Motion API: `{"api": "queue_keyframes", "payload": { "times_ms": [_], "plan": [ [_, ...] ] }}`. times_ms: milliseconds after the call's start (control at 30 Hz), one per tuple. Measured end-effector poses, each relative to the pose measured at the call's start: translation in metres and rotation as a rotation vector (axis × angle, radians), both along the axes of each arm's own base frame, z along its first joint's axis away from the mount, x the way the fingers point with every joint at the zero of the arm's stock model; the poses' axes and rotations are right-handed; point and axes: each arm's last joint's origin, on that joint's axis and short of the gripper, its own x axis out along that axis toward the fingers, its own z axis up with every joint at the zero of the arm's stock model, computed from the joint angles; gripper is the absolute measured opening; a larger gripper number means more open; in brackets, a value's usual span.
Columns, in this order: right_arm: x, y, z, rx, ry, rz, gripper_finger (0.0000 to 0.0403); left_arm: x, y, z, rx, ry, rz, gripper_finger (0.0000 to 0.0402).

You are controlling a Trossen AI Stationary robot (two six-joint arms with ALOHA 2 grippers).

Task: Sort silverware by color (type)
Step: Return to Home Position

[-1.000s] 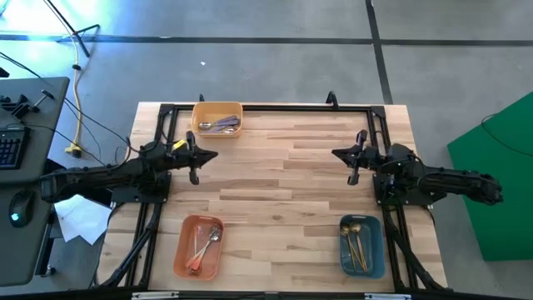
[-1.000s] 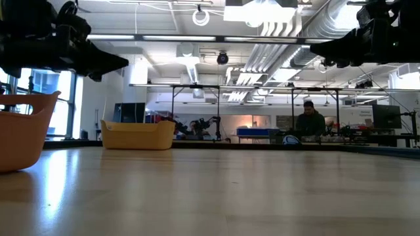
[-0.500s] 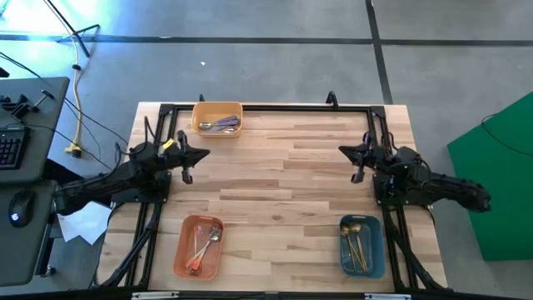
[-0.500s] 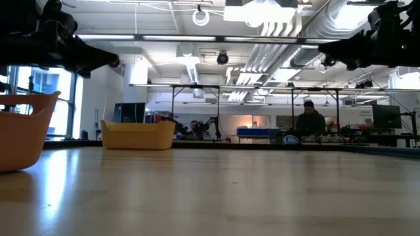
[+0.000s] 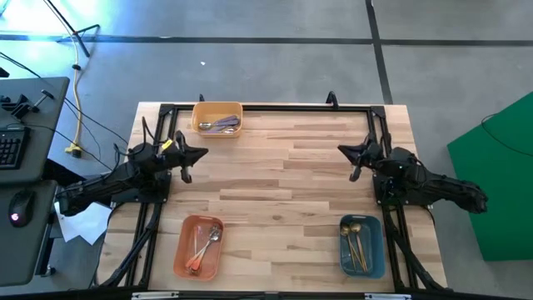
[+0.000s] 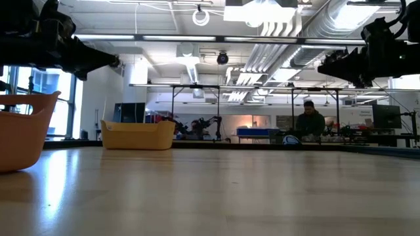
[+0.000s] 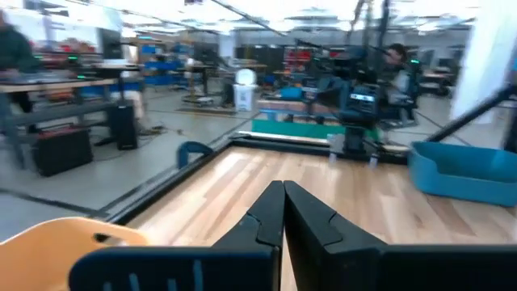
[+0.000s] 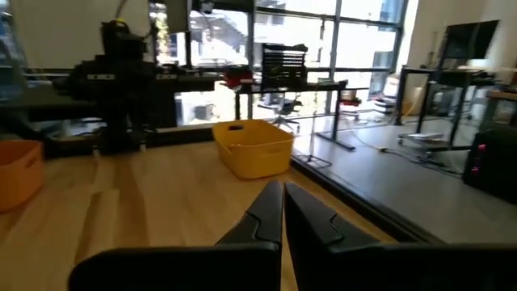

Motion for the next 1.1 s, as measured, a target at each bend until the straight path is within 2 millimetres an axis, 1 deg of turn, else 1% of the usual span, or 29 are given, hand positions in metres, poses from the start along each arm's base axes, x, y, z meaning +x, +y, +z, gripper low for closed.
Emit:
{"api": "queue_keyframes", "payload": {
  "times_ms": [133,233,300,467,567,667,1100],
  "plan": [
    [-0.0004,-0.0018,-0.0003,-0.012,0.010,-0.053,0.0000,-0.0012,0.0030,0.0015,-0.032,-0.028,0.107,0.0000],
    [0.0000,-0.0026,-0.0008,0.020,0.004,-0.060,0.0000,-0.0015,0.0040,-0.0012,-0.086,-0.019,0.143,0.0000],
    [0.0007,-0.0028,-0.0018,0.047,0.002,-0.059,0.0000,-0.0014,0.0041,-0.0040,-0.092,0.010,0.145,0.0000],
    [0.0021,-0.0032,-0.0037,0.136,-0.016,-0.056,0.0000,-0.0001,0.0043,-0.0062,-0.035,0.060,0.139,0.0000],
    [0.0027,-0.0034,-0.0043,0.217,-0.046,-0.054,0.0000,0.0001,0.0044,-0.0065,-0.024,0.067,0.140,0.0000],
    [0.0027,-0.0034,-0.0043,0.254,-0.065,-0.052,0.0000,0.0001,0.0044,-0.0064,-0.023,0.067,0.140,0.0000],
    [0.0027,-0.0034,-0.0044,0.257,-0.066,-0.051,0.0000,0.0001,0.0044,-0.0064,-0.023,0.067,0.140,0.0000]
  ]
}}
